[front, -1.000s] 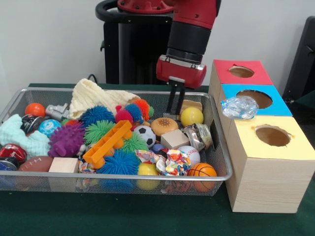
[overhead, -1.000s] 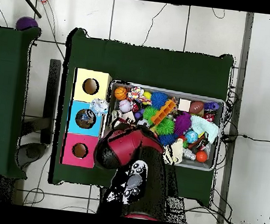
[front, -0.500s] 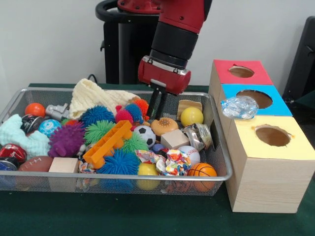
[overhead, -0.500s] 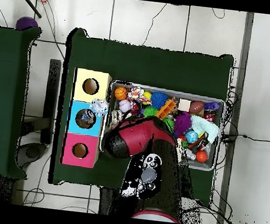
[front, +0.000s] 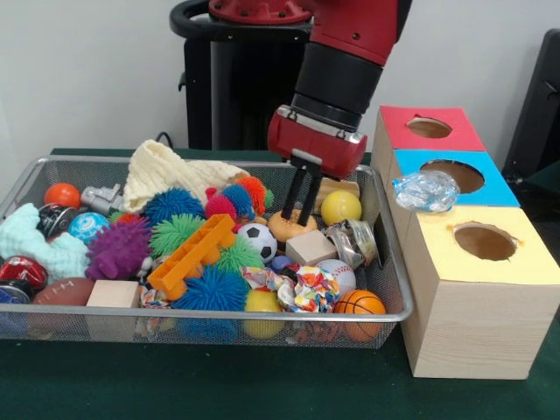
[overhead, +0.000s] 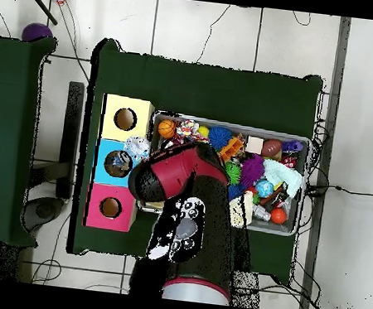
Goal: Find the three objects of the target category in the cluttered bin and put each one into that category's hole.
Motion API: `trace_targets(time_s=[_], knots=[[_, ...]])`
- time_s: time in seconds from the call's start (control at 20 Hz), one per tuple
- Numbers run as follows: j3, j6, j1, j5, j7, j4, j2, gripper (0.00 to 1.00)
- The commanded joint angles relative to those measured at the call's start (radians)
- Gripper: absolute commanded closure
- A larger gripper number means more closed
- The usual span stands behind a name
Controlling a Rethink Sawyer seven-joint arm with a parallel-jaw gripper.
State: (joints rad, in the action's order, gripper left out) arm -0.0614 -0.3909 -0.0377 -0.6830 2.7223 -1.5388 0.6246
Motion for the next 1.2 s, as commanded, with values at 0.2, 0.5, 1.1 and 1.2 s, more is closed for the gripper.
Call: trace_targets(time_s=[0.2, 0.5, 1.1, 1.2], knots=[[0.022, -0.117, 0.075, 0.067, 0.038, 0.078, -0.044, 1.00], [-0.021, -0.063, 0.121, 0.080, 0.082, 0.047, -0.045, 1.00], [-0.092, 0.021, 0.181, 0.100, 0.131, -0.063, -0.011, 1.00], [-0.114, 0.048, 0.198, 0.098, 0.149, -0.070, -0.020, 1.00]])
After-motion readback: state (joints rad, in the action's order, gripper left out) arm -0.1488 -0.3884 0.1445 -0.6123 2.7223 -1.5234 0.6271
